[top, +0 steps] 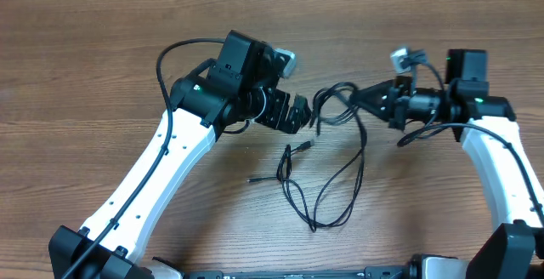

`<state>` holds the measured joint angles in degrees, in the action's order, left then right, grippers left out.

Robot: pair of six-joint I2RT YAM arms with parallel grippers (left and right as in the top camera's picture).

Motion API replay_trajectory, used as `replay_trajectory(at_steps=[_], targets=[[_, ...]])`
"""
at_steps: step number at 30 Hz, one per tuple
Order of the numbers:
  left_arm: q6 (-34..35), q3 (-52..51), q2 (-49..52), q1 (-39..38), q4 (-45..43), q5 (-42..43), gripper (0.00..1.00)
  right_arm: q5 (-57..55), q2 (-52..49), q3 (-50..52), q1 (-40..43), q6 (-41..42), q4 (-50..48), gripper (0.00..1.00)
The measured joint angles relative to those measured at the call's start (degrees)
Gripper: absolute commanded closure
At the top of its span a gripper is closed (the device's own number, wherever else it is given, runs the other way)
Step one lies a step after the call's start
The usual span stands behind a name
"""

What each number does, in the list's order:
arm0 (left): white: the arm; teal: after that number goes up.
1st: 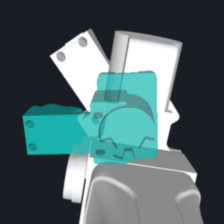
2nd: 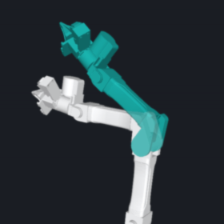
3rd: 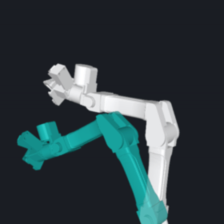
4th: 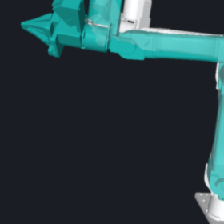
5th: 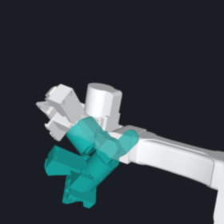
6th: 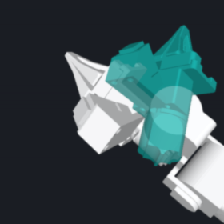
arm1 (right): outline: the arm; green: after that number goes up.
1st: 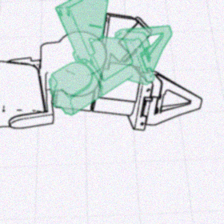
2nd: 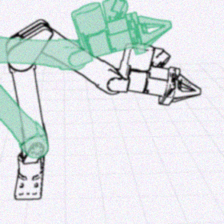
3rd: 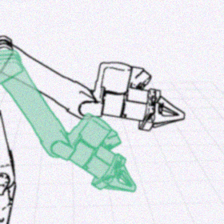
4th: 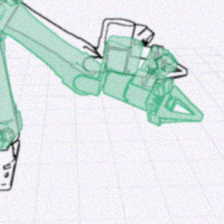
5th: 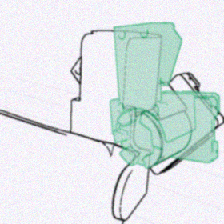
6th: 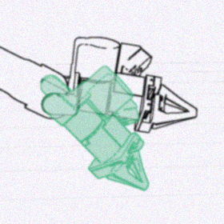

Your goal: Untangle cables

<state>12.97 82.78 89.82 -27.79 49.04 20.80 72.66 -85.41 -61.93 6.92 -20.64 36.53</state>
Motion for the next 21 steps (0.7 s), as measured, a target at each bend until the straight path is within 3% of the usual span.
replay_trajectory(at_steps=[7,14,18,21], targets=[[18.71,0.00,0.00,-0.85,-8.72,8.59,0.00,-3.06,0.00,-0.02,5.55,16.04,-11.82,0.96],[37.42,0.00,0.04,-5.57,-15.23,11.54,0.01,-5.07,-0.04,-0.02,6.16,39.67,-26.36,0.96],[47.04,0.00,0.09,-7.65,-20.85,10.38,0.09,-5.68,-0.04,-0.02,6.19,52.72,-31.34,0.96],[53.77,0.00,0.09,-8.94,-25.53,8.50,0.25,-6.19,-0.04,-0.02,6.19,60.98,-34.07,0.96]])
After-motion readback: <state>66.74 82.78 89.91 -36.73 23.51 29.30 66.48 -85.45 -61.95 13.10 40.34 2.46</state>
